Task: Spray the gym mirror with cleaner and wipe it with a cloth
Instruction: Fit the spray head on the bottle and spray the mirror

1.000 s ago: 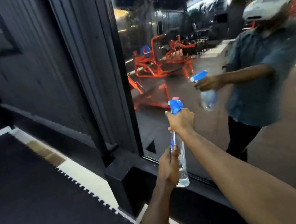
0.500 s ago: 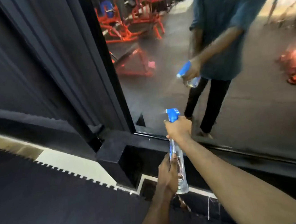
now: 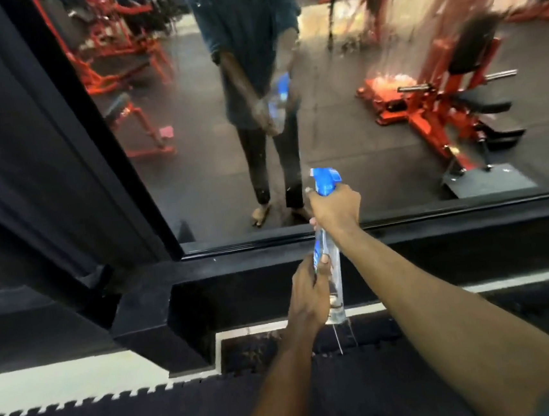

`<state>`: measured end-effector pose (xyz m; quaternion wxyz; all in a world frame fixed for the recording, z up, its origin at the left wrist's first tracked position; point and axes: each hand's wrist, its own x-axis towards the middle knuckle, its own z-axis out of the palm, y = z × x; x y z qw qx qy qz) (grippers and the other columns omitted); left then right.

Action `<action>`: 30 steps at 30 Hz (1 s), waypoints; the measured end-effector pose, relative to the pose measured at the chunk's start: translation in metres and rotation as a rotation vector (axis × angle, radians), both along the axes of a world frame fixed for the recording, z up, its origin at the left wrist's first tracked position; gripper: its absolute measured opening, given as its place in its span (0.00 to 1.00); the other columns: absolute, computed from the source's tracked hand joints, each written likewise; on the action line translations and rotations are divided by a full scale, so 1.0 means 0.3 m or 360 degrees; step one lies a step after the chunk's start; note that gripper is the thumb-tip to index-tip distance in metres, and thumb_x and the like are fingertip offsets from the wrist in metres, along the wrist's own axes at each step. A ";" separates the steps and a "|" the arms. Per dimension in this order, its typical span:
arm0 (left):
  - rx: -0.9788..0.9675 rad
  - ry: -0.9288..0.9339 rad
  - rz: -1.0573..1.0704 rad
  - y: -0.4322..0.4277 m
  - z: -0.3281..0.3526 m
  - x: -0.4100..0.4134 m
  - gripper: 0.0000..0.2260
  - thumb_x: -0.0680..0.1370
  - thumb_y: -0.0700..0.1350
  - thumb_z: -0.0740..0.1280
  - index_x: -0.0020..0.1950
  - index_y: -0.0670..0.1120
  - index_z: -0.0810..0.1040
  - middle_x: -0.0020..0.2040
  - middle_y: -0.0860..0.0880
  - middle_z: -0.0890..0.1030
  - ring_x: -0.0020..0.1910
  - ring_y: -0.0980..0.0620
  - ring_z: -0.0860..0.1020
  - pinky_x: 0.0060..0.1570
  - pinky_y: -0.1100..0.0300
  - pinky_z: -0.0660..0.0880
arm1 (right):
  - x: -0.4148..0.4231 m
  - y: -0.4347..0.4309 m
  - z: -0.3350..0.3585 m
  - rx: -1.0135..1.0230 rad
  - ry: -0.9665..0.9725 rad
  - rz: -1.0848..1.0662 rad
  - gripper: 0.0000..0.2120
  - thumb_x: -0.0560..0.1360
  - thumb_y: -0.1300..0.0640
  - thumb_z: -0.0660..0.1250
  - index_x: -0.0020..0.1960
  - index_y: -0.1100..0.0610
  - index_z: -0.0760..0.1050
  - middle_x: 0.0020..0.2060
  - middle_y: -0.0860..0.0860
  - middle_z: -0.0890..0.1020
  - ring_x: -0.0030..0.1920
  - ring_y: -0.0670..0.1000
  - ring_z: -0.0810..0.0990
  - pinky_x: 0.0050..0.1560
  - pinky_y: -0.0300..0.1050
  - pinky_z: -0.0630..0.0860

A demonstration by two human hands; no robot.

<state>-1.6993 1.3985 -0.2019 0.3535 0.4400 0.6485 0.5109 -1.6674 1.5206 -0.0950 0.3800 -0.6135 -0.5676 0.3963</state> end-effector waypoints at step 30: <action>-0.0027 -0.0062 -0.0416 0.431 0.082 1.270 0.38 0.73 0.81 0.50 0.64 0.54 0.77 0.56 0.52 0.83 0.54 0.53 0.82 0.57 0.47 0.80 | 1.354 0.411 0.068 -0.0026 0.0043 -0.0328 0.12 0.73 0.51 0.75 0.37 0.54 0.75 0.34 0.56 0.84 0.32 0.58 0.86 0.42 0.58 0.86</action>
